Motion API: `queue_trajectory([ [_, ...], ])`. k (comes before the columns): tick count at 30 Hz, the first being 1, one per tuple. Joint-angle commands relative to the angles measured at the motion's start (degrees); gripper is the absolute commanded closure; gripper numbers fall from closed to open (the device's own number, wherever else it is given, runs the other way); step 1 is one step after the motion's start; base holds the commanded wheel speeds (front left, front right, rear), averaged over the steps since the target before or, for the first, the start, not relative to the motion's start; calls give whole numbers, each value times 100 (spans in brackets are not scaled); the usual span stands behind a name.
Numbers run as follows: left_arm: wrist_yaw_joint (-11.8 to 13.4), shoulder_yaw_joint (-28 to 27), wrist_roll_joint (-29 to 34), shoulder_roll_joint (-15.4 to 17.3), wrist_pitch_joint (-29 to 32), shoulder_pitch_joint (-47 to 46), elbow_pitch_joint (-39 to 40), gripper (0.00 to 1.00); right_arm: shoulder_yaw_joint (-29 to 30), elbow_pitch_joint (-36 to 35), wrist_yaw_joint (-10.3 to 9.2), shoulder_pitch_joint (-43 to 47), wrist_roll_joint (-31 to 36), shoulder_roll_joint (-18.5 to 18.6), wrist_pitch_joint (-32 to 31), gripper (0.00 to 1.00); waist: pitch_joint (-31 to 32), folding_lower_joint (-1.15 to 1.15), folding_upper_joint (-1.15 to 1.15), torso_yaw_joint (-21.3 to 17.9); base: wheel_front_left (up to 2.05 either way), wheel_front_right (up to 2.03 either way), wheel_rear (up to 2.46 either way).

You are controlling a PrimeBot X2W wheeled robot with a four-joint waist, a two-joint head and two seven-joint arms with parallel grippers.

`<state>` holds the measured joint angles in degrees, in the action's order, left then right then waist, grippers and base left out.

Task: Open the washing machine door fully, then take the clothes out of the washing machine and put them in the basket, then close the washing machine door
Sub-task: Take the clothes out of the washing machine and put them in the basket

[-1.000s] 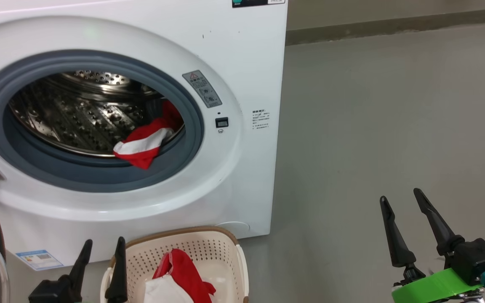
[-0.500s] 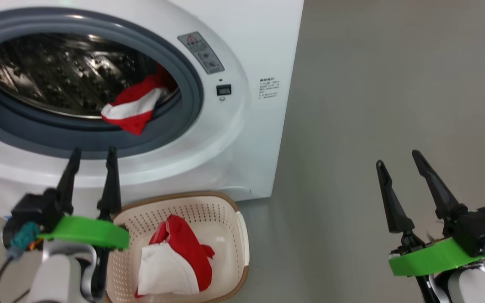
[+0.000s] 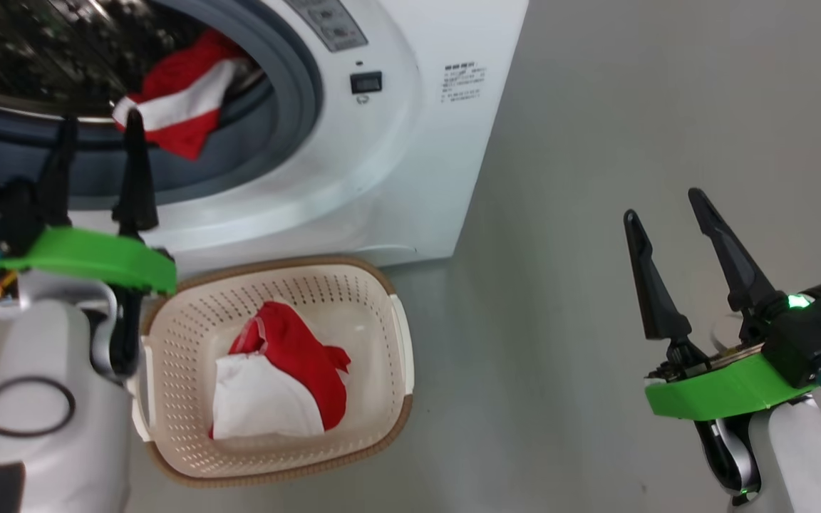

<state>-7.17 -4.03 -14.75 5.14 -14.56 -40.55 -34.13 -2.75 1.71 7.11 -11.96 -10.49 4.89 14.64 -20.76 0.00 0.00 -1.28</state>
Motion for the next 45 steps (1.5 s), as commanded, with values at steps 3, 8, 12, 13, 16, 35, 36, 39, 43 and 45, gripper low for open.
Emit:
queue_trajectory([
  [3, -31, -94, -93, 345, -44, -534, -255, 0, -182, -162, 37, -208, 37, -16, 36, 0, -453, 0, 0, -167, 0, 0, 0],
  [8, -31, -55, -135, 459, -44, -908, -579, 0, -234, -166, 37, -318, 30, -30, 36, 0, -631, 0, 0, -242, 0, 0, 0],
  [12, 19, 7, 57, 628, -44, -1234, -920, 0, -285, -148, 37, -413, 19, -42, 36, 0, -760, 0, 0, -301, 0, 0, 0],
  [13, 18, -32, 41, 633, -44, -1319, -1016, 0, -308, -140, 37, -432, 12, -47, 36, 0, -790, 0, 0, -321, 0, 0, 0],
  [16, 14, -89, 28, 637, -44, -1543, -1298, 0, -377, -110, 37, -485, -7, -56, 36, 0, -858, 0, 0, -370, 0, 0, 0],
  [35, 488, 100, 207, 928, 590, -2793, -3503, 0, -615, -84, 37, -676, -162, -82, 36, 0, -1049, 0, 0, -616, 0, 0, 0],
  [36, 517, 122, 219, 938, 654, -2822, -3560, 0, -627, -89, 37, -685, -175, -87, 36, 0, -1052, 0, 0, -628, 0, 0, 0],
  [39, 588, 192, 257, 963, 885, -2887, -3695, 0, -652, -99, 37, -700, -201, -99, 36, 0, -1063, 0, 0, -657, 0, 0, 0],
  [43, 721, 347, 374, 998, 1175, -2928, -3799, 0, -647, -106, 37, -706, -225, -114, 36, 0, -1077, 0, 0, -679, 0, 0, 0],
  [45, 765, 418, 423, 1013, 1291, -2935, -3831, 0, -641, -104, 37, -700, -227, -121, 36, 0, -1082, 0, 0, -684, 0, 0, 0],
])
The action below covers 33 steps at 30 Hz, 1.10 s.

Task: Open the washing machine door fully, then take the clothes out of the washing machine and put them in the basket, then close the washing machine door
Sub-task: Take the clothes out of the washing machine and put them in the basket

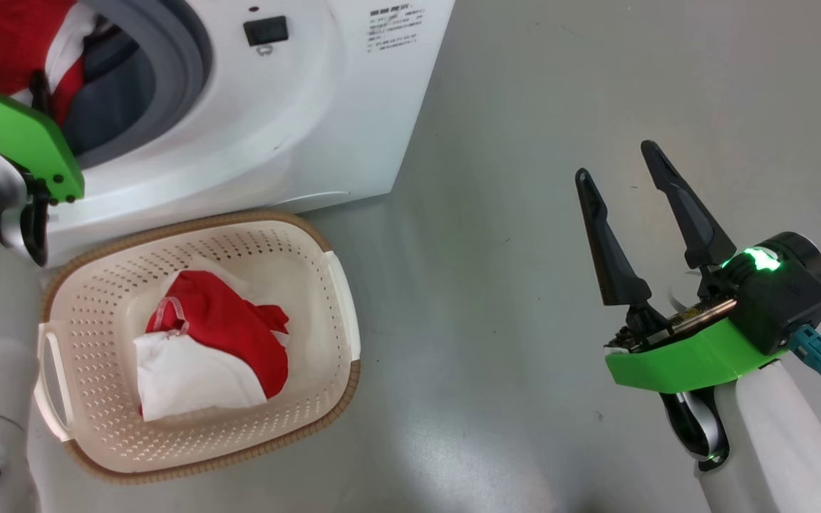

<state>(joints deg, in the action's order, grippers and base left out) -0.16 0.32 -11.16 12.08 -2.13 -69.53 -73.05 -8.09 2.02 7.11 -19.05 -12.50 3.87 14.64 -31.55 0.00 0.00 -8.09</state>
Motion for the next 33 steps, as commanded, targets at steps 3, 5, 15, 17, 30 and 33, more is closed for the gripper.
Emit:
queue_trajectory([
  [3, 71, 52, 91, 334, 166, -30, 30, 100, -98, -137, 37, 9, -35, -30, 36, 0, -7, 0, 0, -11, 0, 0, 0],
  [5, 60, 71, 79, 329, 176, -24, 19, 100, -86, -136, 37, -2, -45, -37, 36, 0, -10, 0, 0, -12, 0, 0, 0],
  [15, -92, 65, -77, 202, -314, 22, 77, 100, -52, -120, 37, -19, -54, -62, 36, 0, 25, 0, 0, 28, 0, 0, 0],
  [17, -132, 14, -160, 161, -528, 66, 115, 100, -55, -102, 37, -7, -59, -66, 36, 0, 58, 0, 0, 42, 0, 0, 0],
  [30, -409, -324, -584, 80, -1280, 644, 840, 100, 22, -83, 37, 114, -38, -37, 36, 0, 375, 0, 0, 155, 0, 0, 0],
  [33, -421, -441, -601, 25, -1284, 969, 1463, 100, 36, -78, 37, 160, -23, -32, 36, 0, 474, 0, 0, 211, 0, 0, 0],
])
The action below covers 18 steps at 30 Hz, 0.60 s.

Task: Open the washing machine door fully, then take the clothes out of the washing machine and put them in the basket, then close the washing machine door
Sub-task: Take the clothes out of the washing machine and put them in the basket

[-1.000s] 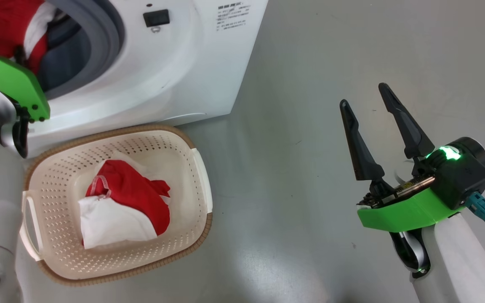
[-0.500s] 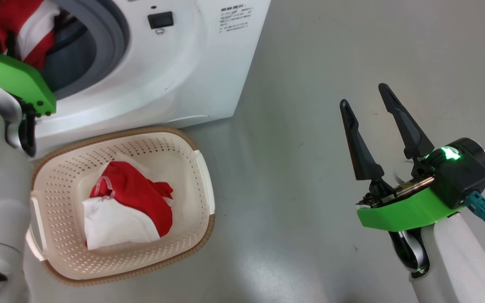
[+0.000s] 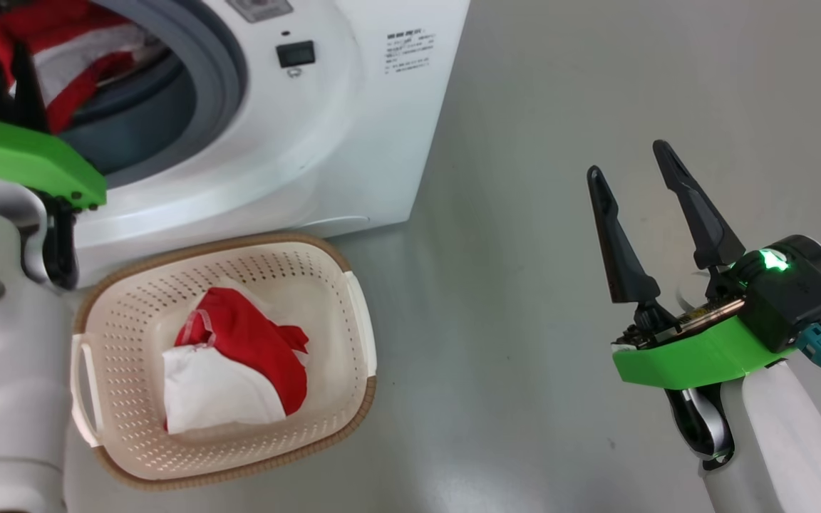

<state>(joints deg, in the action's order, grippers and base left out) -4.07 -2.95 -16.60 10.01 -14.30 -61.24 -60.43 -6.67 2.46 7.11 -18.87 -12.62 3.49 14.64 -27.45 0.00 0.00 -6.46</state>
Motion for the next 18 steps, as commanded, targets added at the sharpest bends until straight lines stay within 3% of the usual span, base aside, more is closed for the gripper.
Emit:
queue_trajectory([
  [1, -38, -160, -67, 201, -67, 263, 388, 100, -103, -121, 37, 158, -7, 9, 36, 0, 99, 0, 0, 65, 0, 0, 0],
  [18, -164, -543, 86, -285, -69, 1864, 2277, 100, -50, -43, 37, 581, -12, 97, 36, 0, 1012, 0, 0, 309, 0, 0, 0],
])
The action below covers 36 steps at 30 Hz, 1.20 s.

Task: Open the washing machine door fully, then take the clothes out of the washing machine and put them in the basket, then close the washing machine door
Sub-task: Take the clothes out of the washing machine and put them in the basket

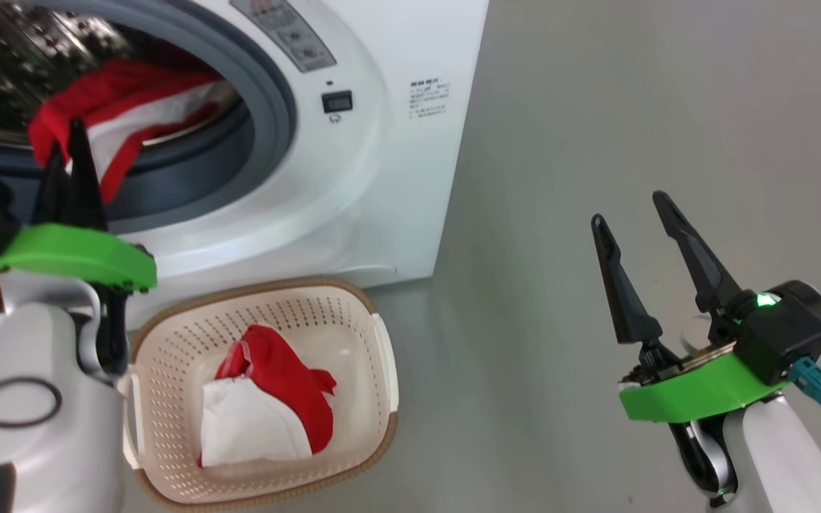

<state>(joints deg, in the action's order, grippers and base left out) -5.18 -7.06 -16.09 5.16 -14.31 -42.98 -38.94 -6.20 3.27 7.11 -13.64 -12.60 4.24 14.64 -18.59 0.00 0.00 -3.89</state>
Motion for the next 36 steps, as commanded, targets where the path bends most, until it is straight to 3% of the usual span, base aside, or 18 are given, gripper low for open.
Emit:
queue_trajectory([
  [1, -59, -142, 49, 178, -68, 129, 217, 100, -98, -118, 37, 85, -15, 26, 36, 0, 179, 0, 0, 57, 0, 0, 0],
  [16, -32, -97, 100, -27, -64, 1501, 1609, 100, -77, -67, 37, 503, -40, 47, 36, 0, 843, 0, 0, 82, 0, 0, 0],
  [36, 507, 211, 162, -138, 760, 2779, 4838, 100, -8, -111, 37, 598, -52, -11, 36, 0, 1058, 0, 0, 113, 0, 0, 0],
])
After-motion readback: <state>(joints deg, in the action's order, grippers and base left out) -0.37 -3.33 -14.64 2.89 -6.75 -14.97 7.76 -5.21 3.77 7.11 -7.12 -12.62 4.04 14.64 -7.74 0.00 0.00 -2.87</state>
